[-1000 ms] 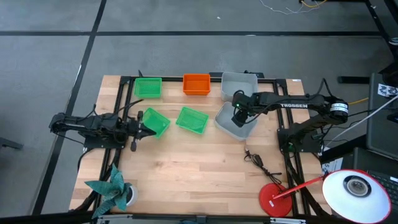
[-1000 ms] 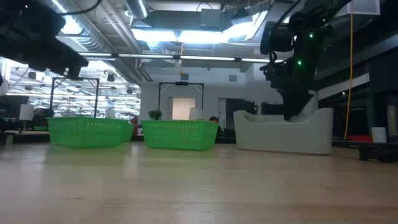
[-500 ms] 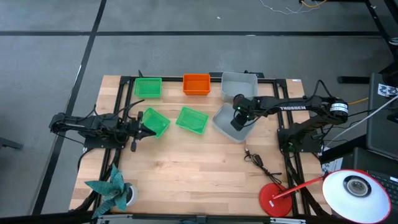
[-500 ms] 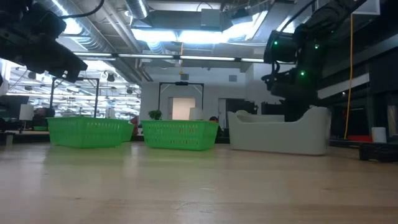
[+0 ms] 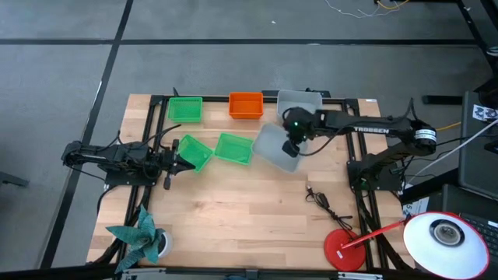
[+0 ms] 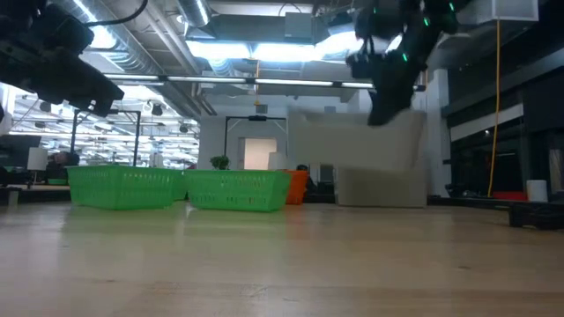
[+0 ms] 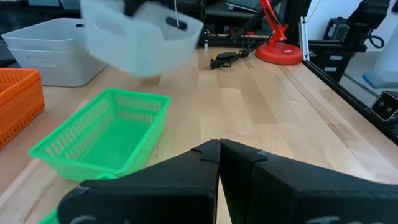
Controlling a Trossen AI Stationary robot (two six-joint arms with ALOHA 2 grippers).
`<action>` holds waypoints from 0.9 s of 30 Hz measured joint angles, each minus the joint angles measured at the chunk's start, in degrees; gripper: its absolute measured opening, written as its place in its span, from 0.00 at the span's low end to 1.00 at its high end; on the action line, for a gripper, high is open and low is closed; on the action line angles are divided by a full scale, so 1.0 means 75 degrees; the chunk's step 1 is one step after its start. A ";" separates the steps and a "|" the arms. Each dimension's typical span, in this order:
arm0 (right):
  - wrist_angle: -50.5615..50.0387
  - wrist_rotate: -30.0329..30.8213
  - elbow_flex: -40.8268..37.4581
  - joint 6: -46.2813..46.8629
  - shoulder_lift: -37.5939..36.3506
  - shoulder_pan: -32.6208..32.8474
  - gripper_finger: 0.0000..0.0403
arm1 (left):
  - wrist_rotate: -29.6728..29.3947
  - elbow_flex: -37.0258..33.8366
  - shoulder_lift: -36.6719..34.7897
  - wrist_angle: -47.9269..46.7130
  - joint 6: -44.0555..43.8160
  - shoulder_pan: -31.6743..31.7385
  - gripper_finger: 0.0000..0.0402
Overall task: Stack baskets by color
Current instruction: Stack the bottom gray bin on top of the top gray bin
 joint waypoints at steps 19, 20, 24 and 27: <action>-0.1452 0.3377 0.3246 -0.5552 0.0053 -0.1782 0.00 | -0.0002 0.0000 0.0000 -0.0009 0.0009 0.0000 0.00; -0.1462 0.3170 0.3246 -0.5712 0.0086 -0.1978 0.00 | -0.0003 0.0000 0.0002 -0.0009 0.0009 -0.0001 0.00; -0.1457 0.2228 0.3246 -0.6002 0.0225 -0.2631 0.00 | -0.0003 0.0000 0.0000 -0.0009 0.0009 0.0000 0.00; -0.1451 0.1651 0.3246 -0.6303 0.0406 -0.3006 0.00 | -0.0008 0.0000 0.0000 -0.0009 0.0009 0.0000 0.00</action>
